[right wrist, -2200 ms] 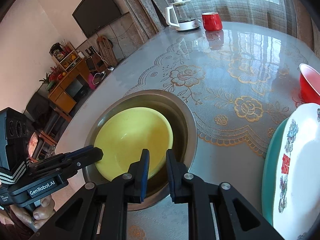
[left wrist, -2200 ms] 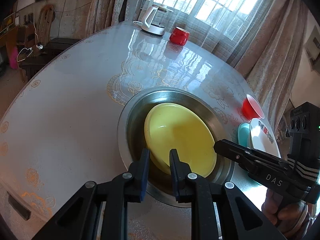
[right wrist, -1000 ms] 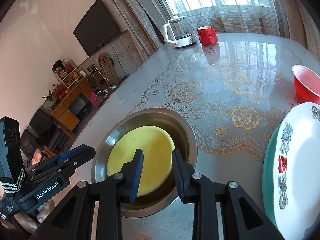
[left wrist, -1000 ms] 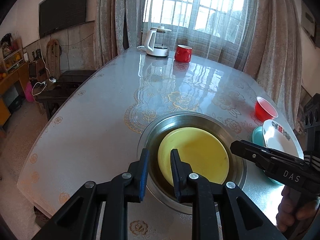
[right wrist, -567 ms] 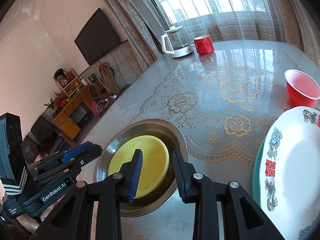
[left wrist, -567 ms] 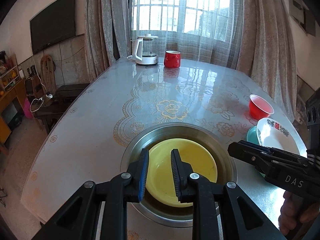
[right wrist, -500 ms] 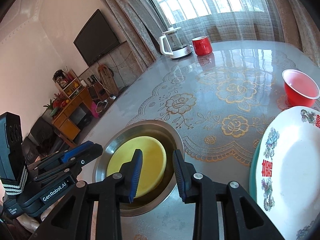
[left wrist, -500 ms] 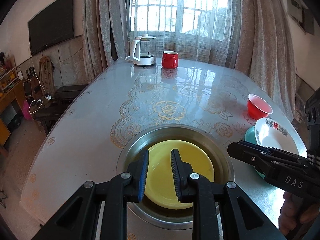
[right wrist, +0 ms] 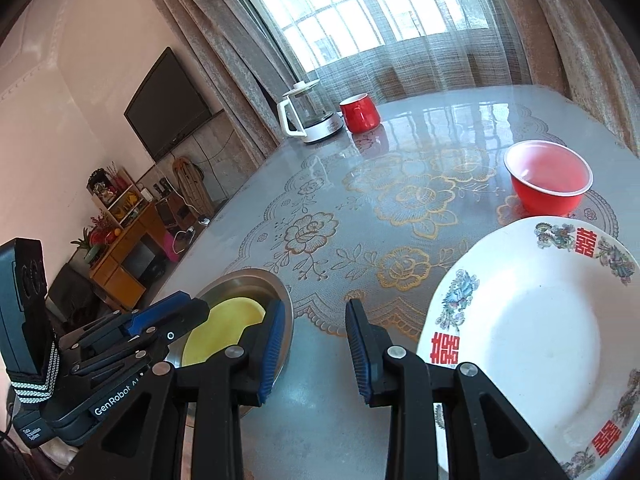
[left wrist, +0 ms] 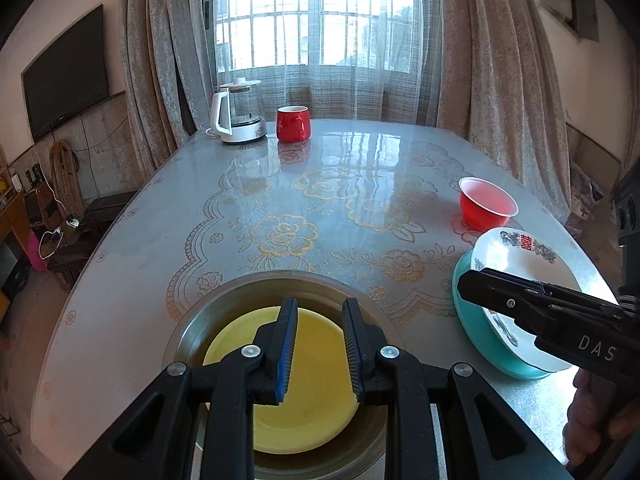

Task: Organize plates and bowls
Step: 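Move both tools over the plate stack toward the red bowl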

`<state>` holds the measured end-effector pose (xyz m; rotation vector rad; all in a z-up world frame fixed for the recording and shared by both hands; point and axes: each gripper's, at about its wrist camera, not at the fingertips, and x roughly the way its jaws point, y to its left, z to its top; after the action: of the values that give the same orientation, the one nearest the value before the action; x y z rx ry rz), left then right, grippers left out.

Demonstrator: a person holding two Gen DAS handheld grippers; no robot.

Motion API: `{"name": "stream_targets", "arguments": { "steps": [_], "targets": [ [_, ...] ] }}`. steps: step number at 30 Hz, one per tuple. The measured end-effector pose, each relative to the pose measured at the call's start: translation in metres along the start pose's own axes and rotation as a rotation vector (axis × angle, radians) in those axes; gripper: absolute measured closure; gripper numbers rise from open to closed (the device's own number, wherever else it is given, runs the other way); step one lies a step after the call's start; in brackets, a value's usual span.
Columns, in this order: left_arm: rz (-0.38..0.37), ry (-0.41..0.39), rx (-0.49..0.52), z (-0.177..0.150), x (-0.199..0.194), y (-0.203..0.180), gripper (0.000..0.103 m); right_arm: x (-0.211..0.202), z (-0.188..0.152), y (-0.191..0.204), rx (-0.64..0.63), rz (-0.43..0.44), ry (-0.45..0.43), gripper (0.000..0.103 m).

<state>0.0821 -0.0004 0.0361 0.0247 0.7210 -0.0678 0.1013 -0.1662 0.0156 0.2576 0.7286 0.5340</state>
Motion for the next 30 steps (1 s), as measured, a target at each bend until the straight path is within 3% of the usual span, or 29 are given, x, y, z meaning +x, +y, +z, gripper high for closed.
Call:
{"name": "stream_targets", "arguments": {
  "steps": [30],
  "targets": [
    [-0.036, -0.026, 0.139, 0.043, 0.040, -0.115, 0.075, -0.079, 0.030, -0.133, 0.169, -0.177, -0.119, 0.068]
  ]
}}
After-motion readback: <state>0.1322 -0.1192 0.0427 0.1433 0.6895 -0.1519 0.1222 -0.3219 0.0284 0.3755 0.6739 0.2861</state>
